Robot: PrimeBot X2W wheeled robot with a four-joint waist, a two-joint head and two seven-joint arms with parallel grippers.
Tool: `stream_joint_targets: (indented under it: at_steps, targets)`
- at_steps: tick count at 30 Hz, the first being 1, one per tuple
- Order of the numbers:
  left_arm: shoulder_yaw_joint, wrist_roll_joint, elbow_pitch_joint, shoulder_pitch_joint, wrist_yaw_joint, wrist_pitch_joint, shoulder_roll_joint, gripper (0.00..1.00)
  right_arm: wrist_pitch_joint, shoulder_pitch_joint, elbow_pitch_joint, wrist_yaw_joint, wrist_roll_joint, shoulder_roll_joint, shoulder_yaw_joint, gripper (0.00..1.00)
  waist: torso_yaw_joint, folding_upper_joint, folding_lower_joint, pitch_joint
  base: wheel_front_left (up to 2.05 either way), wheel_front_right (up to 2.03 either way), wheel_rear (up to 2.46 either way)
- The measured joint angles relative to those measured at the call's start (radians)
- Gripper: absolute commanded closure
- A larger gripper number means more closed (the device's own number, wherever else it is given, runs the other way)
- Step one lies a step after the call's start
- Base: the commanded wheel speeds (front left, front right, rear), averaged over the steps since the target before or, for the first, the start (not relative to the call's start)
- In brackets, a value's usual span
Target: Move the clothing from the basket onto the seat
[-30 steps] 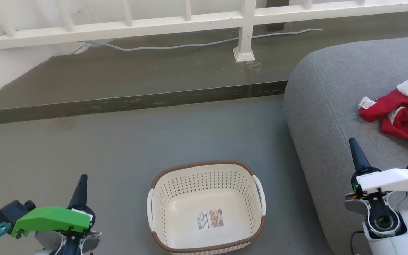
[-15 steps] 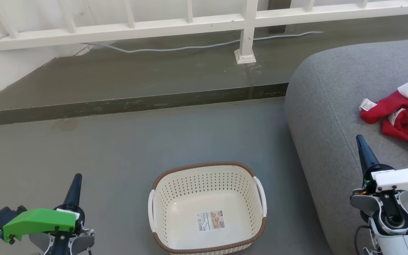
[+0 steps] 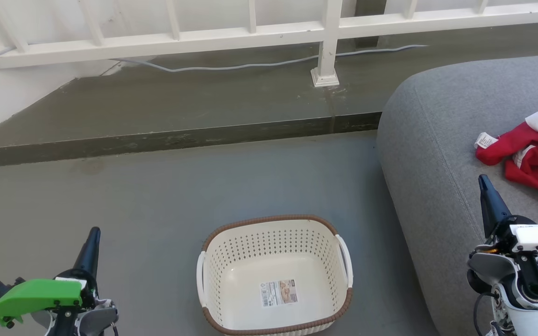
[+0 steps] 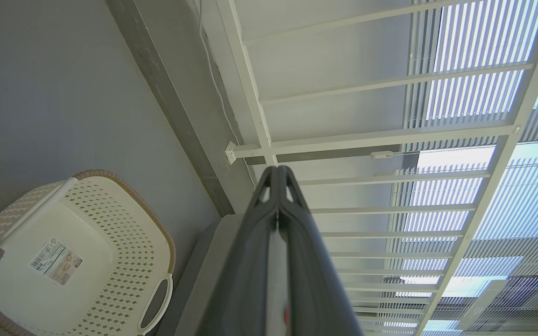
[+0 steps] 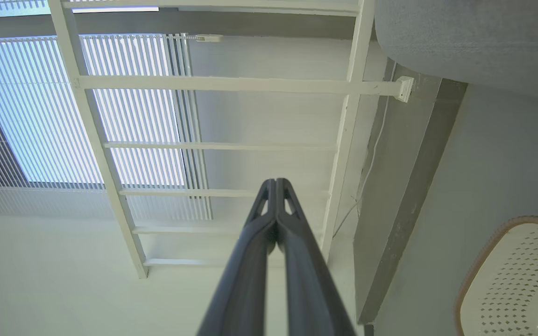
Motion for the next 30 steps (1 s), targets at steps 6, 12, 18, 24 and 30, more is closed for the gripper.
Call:
stream_joint_targets:
  at_steps: [6, 12, 18, 24, 30]
  targets:
    - [0.026, -0.071, 0.002, -0.001, -0.018, 0.018, -0.011, 1.0, 0.021, 0.014, -0.007, 0.0, 0.091, 0.005, -0.021, 1.0, 0.002, 0.0, 0.0, -0.003, 0.0, 0.0, 0.0]
    - [0.029, -0.077, 0.002, -0.001, -0.02, 0.018, -0.013, 1.0, 0.021, 0.014, -0.01, 0.0, 0.093, 0.005, -0.023, 1.0, 0.002, 0.0, 0.0, -0.003, 0.0, 0.0, 0.0]
    - [0.031, -0.077, 0.002, -0.002, -0.02, 0.018, -0.014, 1.0, 0.021, 0.014, -0.011, 0.0, 0.093, 0.005, -0.023, 1.0, 0.002, 0.0, 0.0, -0.003, 0.0, 0.0, 0.0]
    - [0.033, -0.077, 0.003, -0.003, -0.02, 0.018, -0.014, 1.0, 0.021, 0.014, -0.013, 0.0, 0.093, 0.005, -0.023, 1.0, 0.002, 0.0, 0.0, -0.003, 0.0, 0.0, 0.0]
    - [0.034, -0.077, 0.004, -0.003, -0.02, 0.018, -0.014, 1.0, 0.021, 0.014, -0.013, 0.0, 0.093, 0.005, -0.023, 1.0, 0.002, 0.0, 0.0, -0.003, 0.0, 0.0, 0.0]
